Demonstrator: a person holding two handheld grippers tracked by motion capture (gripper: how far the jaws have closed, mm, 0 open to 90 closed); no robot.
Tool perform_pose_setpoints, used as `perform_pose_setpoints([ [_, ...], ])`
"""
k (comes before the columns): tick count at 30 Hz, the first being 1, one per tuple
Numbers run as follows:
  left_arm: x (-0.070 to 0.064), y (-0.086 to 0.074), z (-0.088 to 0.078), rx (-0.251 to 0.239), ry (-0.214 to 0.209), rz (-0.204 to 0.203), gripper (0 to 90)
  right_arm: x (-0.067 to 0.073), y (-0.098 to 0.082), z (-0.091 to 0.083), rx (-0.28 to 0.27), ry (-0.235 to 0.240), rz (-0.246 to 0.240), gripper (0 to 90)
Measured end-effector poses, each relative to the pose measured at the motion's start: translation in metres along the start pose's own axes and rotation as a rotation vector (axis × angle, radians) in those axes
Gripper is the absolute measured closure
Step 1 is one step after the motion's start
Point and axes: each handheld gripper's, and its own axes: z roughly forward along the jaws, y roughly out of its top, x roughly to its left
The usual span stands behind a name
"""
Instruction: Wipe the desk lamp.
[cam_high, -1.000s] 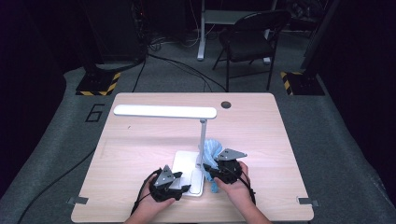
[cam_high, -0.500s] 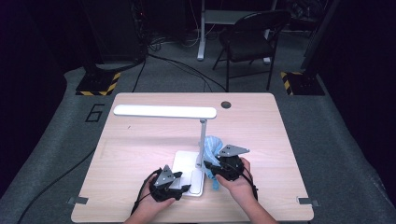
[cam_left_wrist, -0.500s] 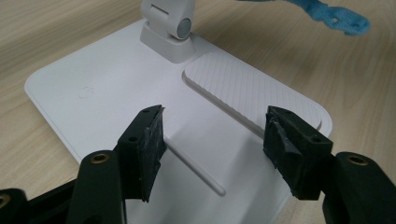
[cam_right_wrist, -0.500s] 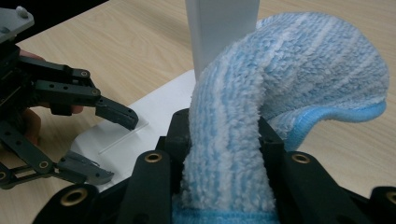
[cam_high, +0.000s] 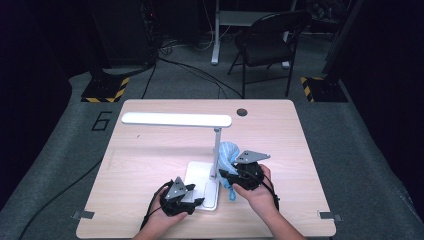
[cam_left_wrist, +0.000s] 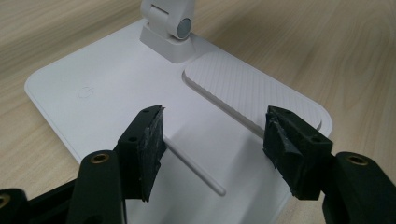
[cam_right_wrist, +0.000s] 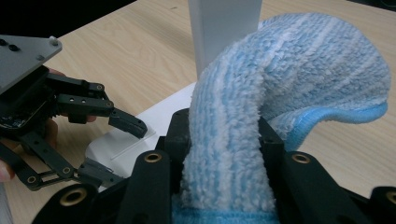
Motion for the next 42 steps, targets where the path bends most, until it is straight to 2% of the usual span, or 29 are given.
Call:
perform_pose_setpoints([
  [8,0.0,0.0,0.0,0.0,0.0,-0.001,38.2,0.0,0.012,-0.009,-0.008,0.012,0.002,66.0],
  [24,0.0,0.0,0.0,0.003,0.001,0.007,38.2,0.005,0.04,-0.032,-0.048,-0.004,-0.056,65.8],
  [25,-0.001,0.0,0.001,-0.001,-0.005,-0.012,38.3,0.006,0.042,-0.033,-0.051,-0.008,-0.055,65.8],
  [31,-0.001,0.001,0.001,0.002,0.001,-0.001,38.3,0.007,0.054,-0.043,-0.067,-0.009,-0.056,65.7],
  [32,-0.002,0.001,0.002,0.0,-0.003,-0.016,38.3,0.007,0.056,-0.045,-0.07,-0.011,-0.06,65.7],
  [39,-0.002,0.001,0.003,-0.001,0.004,-0.01,38.4,0.009,0.071,-0.055,-0.099,-0.021,-0.066,65.6],
  [42,-0.003,0.002,0.003,0.0,0.002,-0.021,38.5,0.009,0.077,-0.059,-0.106,-0.025,-0.08,65.6],
])
